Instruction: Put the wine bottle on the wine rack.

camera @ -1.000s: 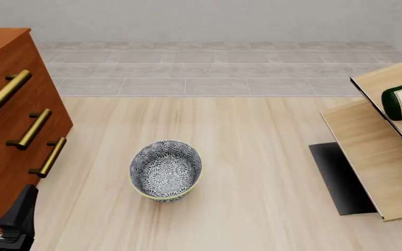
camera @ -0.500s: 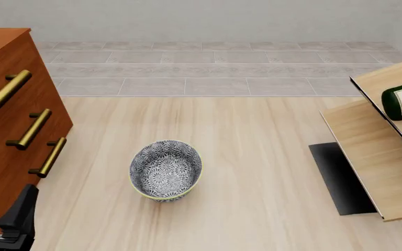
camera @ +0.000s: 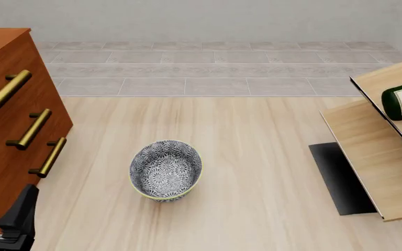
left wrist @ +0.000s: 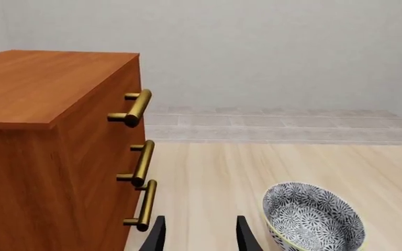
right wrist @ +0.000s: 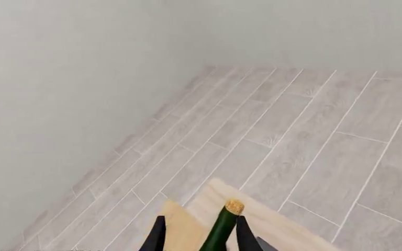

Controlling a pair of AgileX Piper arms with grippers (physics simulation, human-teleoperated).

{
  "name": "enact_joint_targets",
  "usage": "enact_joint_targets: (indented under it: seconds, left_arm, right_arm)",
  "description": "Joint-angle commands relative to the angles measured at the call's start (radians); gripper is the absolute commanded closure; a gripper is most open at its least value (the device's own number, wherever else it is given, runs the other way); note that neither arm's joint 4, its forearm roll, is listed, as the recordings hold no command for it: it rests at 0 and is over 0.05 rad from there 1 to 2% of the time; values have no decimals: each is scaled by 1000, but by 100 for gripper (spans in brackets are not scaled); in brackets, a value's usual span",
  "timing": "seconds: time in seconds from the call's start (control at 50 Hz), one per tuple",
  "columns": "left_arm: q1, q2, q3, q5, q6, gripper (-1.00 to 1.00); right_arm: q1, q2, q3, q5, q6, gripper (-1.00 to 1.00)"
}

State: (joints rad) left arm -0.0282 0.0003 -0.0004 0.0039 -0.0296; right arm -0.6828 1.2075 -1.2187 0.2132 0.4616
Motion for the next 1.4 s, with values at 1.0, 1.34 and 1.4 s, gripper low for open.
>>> enact_joint_targets:
  seconds: [1.0,1.34,1.4]
  left_arm:
    - [22,0,-44,13,48,-100]
    - [26,0,-78,38,54,-100]
    - [28,0,-80,40,56,-100]
  right_arm:
    - [142,-430,292,-22,-241,-100]
    - [178,-535,398,-43,-309,-100]
    - [188,-556,420,-46,-317,-100]
